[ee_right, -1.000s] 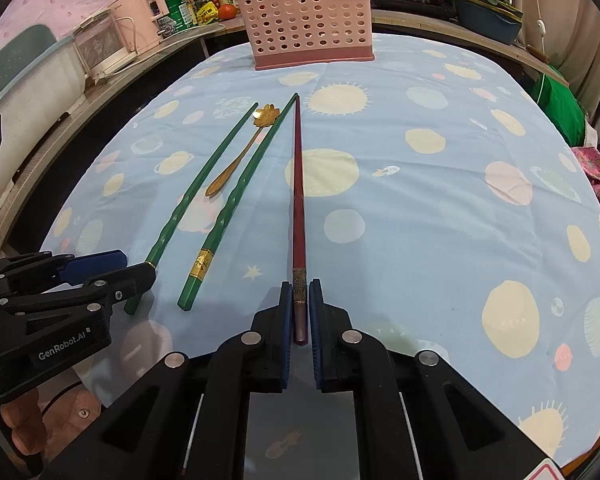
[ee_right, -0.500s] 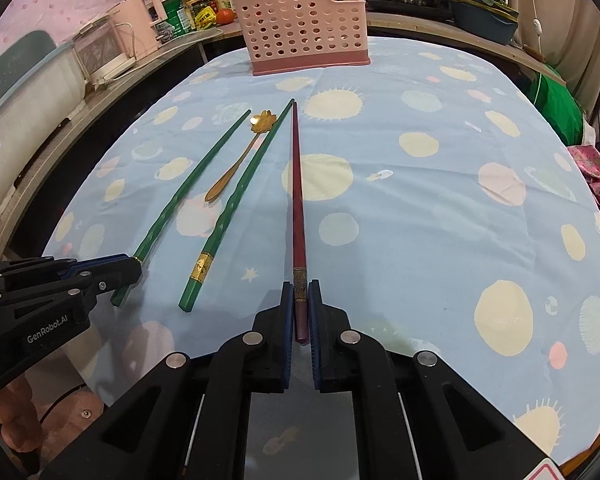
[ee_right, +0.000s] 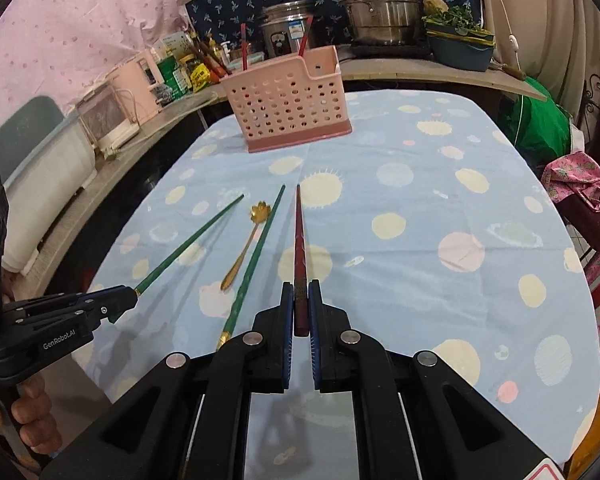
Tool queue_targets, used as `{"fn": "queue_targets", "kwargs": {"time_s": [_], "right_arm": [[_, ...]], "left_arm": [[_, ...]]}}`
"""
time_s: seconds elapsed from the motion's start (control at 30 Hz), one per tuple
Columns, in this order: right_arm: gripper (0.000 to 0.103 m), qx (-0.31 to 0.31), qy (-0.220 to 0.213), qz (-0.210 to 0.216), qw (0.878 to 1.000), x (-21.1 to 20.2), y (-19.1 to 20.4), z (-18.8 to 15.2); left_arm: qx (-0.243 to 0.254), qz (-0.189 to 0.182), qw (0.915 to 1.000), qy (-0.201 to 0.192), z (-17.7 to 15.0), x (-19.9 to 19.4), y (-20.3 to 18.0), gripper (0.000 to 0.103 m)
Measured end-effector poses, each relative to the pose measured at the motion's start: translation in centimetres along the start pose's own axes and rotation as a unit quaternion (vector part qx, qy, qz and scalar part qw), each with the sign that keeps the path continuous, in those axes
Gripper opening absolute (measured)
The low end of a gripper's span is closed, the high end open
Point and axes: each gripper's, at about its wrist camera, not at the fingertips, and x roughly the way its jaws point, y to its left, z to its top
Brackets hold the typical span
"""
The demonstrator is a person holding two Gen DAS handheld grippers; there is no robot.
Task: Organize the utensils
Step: 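Lift both chopsticks and carry them over the pink holder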
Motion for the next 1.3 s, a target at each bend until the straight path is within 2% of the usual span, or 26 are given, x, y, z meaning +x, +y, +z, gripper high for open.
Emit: {"fn": "queue_targets", "kwargs": {"time_s": [0.27, 0.43, 0.7, 0.87, 1.3], "right_arm": [[0.007, 0.014, -0.082, 0.012, 0.996, -4.2, -1.0, 6.1], [0.007, 0.014, -0.114, 0.020, 0.993, -5.0, -1.2, 9.4], [0.007, 0.019, -0.119, 0.020, 0.993, -3.3, -1.6, 12.2], [0.007, 0.012, -0.139, 0.021, 0.990, -3.7, -1.0, 14.2], [0.007, 0.023, -0.203, 0.048, 0.978, -2.5, 0.0, 24.8]], "left_arm": [[-0.025, -0.018, 0.9974, -0.065, 5.0, -4.4, 1.1, 0.007], [-0.022, -0.011, 0.9944, -0.103, 8.2, -6.0, 1.0, 0.007], [-0.025, -0.003, 0.9919, -0.124, 12.3, -5.9, 1.1, 0.007], [-0.019, -0.005, 0.9896, -0.143, 14.5, -6.6, 0.9, 0.007], [-0.022, -0.018, 0.9717, -0.234, 25.2, -10.1, -0.5, 0.007]]}}
